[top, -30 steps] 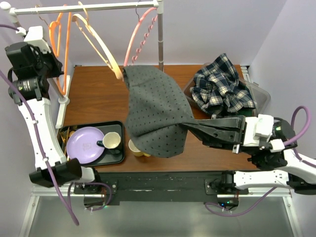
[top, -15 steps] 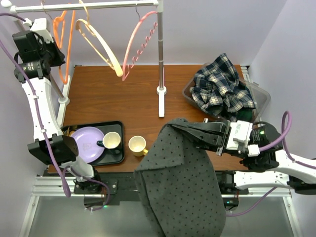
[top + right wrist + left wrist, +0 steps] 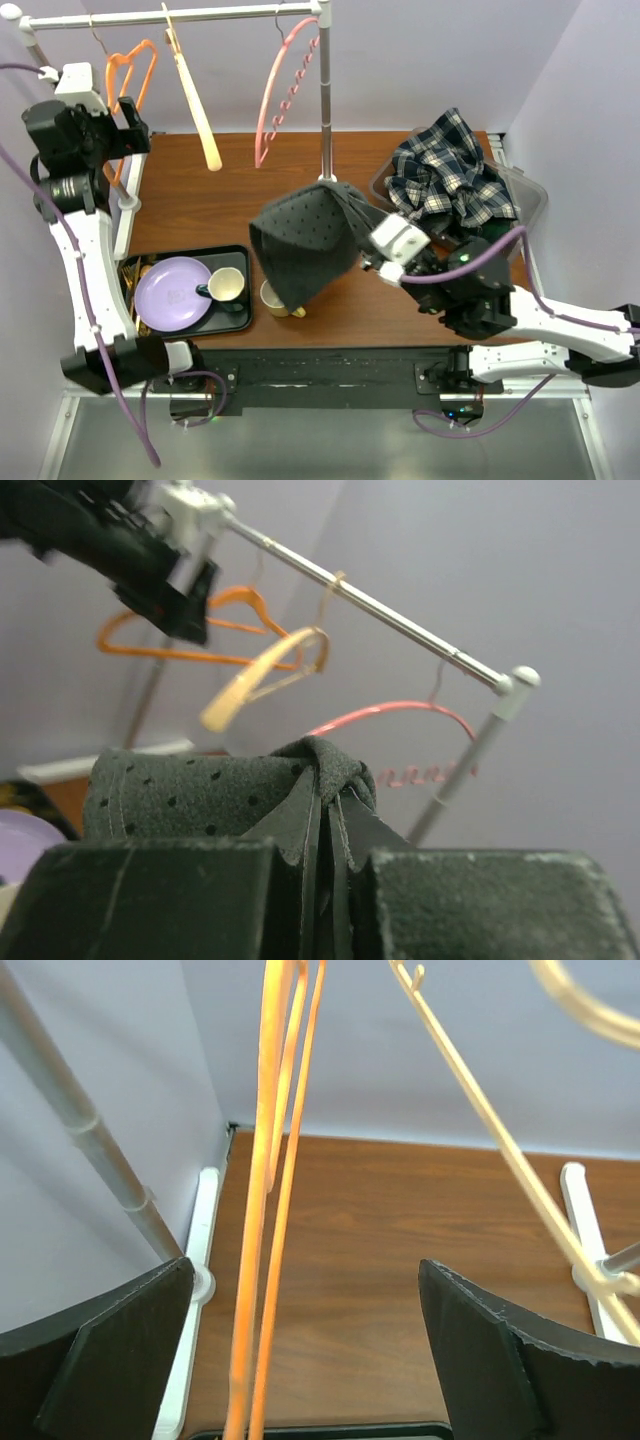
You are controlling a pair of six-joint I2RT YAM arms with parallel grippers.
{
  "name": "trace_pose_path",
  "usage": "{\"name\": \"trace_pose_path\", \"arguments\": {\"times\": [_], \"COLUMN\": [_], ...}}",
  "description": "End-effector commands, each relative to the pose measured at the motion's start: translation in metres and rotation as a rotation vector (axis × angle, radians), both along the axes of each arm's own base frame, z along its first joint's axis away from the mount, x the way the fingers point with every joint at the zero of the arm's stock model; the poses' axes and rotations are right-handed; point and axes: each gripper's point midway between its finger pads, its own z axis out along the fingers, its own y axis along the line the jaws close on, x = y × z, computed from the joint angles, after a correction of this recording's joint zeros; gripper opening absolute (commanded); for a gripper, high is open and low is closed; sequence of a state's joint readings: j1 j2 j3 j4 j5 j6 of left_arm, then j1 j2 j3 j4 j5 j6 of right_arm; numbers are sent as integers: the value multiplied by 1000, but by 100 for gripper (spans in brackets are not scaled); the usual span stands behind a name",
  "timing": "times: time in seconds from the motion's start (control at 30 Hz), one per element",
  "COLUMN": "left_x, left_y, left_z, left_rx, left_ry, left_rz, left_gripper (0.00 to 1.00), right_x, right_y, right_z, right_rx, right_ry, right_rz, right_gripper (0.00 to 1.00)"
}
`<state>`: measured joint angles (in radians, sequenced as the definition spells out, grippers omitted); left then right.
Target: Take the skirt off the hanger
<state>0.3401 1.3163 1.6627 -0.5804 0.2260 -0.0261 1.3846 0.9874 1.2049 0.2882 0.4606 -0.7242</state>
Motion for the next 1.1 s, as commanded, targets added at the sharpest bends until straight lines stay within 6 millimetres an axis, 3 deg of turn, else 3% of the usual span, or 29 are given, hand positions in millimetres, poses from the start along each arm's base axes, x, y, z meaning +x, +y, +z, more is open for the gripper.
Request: {"name": "trace_pose_path", "arguments": {"times": [0.0,0.03,0.07,0.1,0.13,0.23,0.27,0.33,0.37,0.4,0.53,0.57,0.73,0.8,0.83,0.9,0.93,1.0,1.07], "left_x": [-21,-23,-28,-29,-32,-31,-31,-31,-35,-37,-43,-50,-69,-85,-86,-99,-99,-106,-105], "left_y": [2,5,4,4,5,0,-2,-8,-10,-9,-8,-12,-17,-21,-20,-22,-18,-17,-15], "left_z": [28,21,22,21,18,12,10,6,9,8,-2,4,8,16,8,11,2,0,-11], "left_rx": [23,15,11,-7,-25,-70,-80,-90,-89,-99,-114,-106,-85,-71,-65,-47,-47,-68,-89], "left_ry": [-146,-141,-145,-138,-115,-67,-59,-50,-64,-71,-100,-125,-223,-294,-312,-361,-356,-370,-348], "left_rz": [63,84,89,100,118,98,87,56,59,69,98,93,98,102,107,118,143,167,185], "left_gripper": [100,100,100,100,100,100,100,100,100,100,100,100,100,100,100,99,99,99,98], "right_x": [30,34,51,57,70,105,118,130,146,150,181,196,222,232,236,237,248,249,262], "right_y": [-57,-57,-66,-70,-67,-87,-101,-115,-126,-134,-156,-162,-207,-218,-231,-241,-248,-254,-260], "right_z": [50,52,49,58,52,48,48,56,52,60,61,57,83,94,99,114,111,124,123], "right_rx": [123,121,99,130,108,61,56,71,52,69,46,26,63,81,87,95,78,78,45], "right_ry": [-64,-66,-62,-51,-34,-17,-20,-28,-19,-23,-8,0,-31,-47,-54,-85,-81,-111,-128], "right_rz": [-250,-251,-302,-295,-324,-468,-531,-568,-623,-641,-723,-754,-885,-923,-956,-992,-1022,-1048,-1077], "right_gripper": [0,0,0,0,0,0,0,0,0,0,0,0,0,0,0,0,0,0,0]}}
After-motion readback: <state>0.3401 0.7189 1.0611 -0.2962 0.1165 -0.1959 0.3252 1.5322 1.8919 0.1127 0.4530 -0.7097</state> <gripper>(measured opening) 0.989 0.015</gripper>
